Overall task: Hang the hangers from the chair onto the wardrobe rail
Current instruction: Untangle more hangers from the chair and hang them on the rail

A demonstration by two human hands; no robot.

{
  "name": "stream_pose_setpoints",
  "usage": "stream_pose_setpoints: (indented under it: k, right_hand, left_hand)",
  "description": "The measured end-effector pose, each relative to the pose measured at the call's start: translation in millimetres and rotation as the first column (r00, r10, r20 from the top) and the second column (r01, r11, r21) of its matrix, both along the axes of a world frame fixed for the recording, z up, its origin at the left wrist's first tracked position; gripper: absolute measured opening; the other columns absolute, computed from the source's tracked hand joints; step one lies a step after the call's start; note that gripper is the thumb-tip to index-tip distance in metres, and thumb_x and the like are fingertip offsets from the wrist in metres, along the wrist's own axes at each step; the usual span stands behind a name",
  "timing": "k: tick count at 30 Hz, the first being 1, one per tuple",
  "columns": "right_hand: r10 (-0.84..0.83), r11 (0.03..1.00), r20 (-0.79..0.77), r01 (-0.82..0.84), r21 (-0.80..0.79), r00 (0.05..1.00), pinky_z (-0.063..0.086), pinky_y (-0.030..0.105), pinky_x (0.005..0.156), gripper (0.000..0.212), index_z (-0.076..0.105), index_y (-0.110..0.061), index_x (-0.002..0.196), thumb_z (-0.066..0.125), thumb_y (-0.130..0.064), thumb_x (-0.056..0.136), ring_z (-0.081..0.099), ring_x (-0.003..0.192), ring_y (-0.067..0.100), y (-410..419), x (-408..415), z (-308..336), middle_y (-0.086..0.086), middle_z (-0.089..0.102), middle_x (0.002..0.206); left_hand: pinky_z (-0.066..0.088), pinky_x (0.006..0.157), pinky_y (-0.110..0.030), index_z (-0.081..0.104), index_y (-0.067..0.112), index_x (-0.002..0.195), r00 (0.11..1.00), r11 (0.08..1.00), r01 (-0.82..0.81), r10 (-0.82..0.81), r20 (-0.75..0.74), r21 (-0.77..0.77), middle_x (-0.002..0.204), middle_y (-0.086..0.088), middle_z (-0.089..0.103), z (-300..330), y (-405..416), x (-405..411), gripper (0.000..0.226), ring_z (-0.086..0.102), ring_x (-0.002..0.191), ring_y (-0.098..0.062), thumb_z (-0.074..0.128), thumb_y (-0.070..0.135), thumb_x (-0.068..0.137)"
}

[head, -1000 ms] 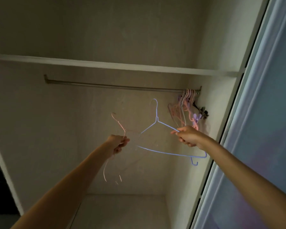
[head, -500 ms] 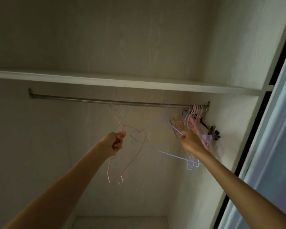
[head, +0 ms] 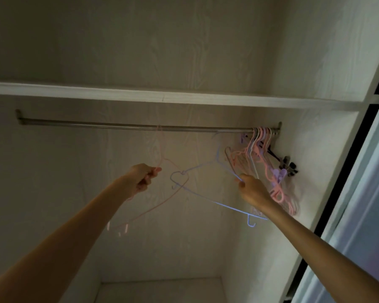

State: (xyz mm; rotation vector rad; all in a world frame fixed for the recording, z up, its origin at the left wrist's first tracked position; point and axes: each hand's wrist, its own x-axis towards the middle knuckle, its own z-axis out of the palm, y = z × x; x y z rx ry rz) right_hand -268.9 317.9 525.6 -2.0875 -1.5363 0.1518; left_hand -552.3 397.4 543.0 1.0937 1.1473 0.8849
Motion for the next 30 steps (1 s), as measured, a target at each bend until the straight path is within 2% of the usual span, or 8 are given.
stream_pose_setpoints:
  k: [6,10,12,16,19,22,26,30]
  right_hand:
    - [0.048,0.995,-0.006,-0.048,0.089,0.999,0.047,0.039,0.077,0.025,0.062,-0.011,0.09,0.042,-0.025,0.096,0.061,0.091,0.038,-6,13,-11,0.018,0.067,0.094]
    - [0.042,0.996,-0.016,-0.043,-0.081,0.999,0.049,0.037,0.081,0.027,0.065,-0.015,0.08,0.043,-0.023,0.094,0.062,0.093,0.035,-10,25,-28,0.015,0.068,0.102]
    - [0.026,0.985,-0.055,-0.035,-0.166,0.998,0.048,0.034,0.082,0.028,0.063,-0.021,0.072,0.044,-0.022,0.093,0.063,0.094,0.034,-14,25,-38,0.013,0.068,0.106]
    - [-0.082,0.964,-0.078,0.06,-0.258,0.994,0.047,0.036,0.088,0.028,0.066,-0.008,0.101,0.04,-0.019,0.094,0.06,0.105,0.035,-16,17,-53,0.017,0.064,0.114]
    - [-0.124,0.924,-0.179,0.048,-0.38,0.976,0.052,0.033,0.063,0.019,0.06,-0.001,0.081,0.044,-0.006,0.09,0.065,0.067,0.029,-9,3,-73,0.018,0.065,0.077]
    - [-0.132,0.925,-0.333,-0.004,-0.379,0.934,0.041,0.021,0.041,0.018,0.052,-0.006,0.079,0.039,-0.002,0.09,0.051,0.042,0.015,-8,-12,-88,0.011,0.055,0.066]
    - [-0.087,0.948,-0.269,-0.003,-0.318,0.959,0.035,0.021,0.043,0.019,0.052,-0.013,0.095,0.036,-0.003,0.091,0.049,0.064,0.023,-14,-18,-98,0.012,0.052,0.085]
    - [-0.185,0.95,-0.43,0.05,-0.307,0.883,0.03,0.015,0.032,0.025,0.057,-0.013,0.107,0.036,-0.007,0.094,0.038,0.048,0.016,-17,-11,-117,0.004,0.042,0.063]
  left_hand:
    - [0.047,0.07,-0.026,0.068,0.022,0.1,0.741,0.862,0.222,0.156,-0.654,0.457,0.107,-0.01,0.068,-21,9,-14,0.017,0.06,0.077,-0.022,0.053,0.029,0.093]
    - [0.048,0.081,-0.034,0.065,0.021,0.12,0.561,0.828,0.382,0.146,-0.815,0.411,0.113,-0.011,0.068,-24,11,-32,0.034,0.063,0.096,-0.028,0.049,0.036,0.094]
    - [0.042,0.07,-0.029,0.068,0.021,0.116,0.575,0.829,0.425,0.062,-0.816,0.363,0.093,-0.01,0.07,-35,11,-40,0.031,0.058,0.078,-0.02,0.053,0.034,0.093]
    - [0.035,0.059,-0.023,0.07,0.017,0.108,0.683,0.813,0.457,-0.061,-0.728,0.36,0.058,0.005,0.051,-60,-5,-34,0.023,0.043,0.059,-0.01,0.054,0.023,0.094]
    - [0.033,0.049,-0.013,0.068,0.024,0.1,0.707,0.791,0.511,-0.164,-0.688,0.337,0.043,0.013,0.042,-71,-23,-17,0.018,0.039,0.045,-0.001,0.052,0.02,0.095]
    - [0.03,0.038,-0.009,0.063,0.017,0.097,0.726,0.796,0.534,-0.257,-0.638,0.286,0.049,0.011,0.041,-68,-32,-6,0.018,0.037,0.034,0.0,0.045,0.012,0.098]
    - [0.027,0.033,-0.007,0.054,0.011,0.086,0.796,0.866,0.421,-0.209,-0.567,0.271,0.064,-0.002,0.041,-57,-31,-12,0.021,0.041,0.034,0.001,0.037,0.005,0.099]
    - [0.017,0.03,-0.008,0.055,0.018,0.1,0.892,0.938,0.262,-0.147,-0.428,0.225,0.057,0.0,0.029,-57,-23,-35,0.022,0.026,0.024,0.0,0.033,0.013,0.101]
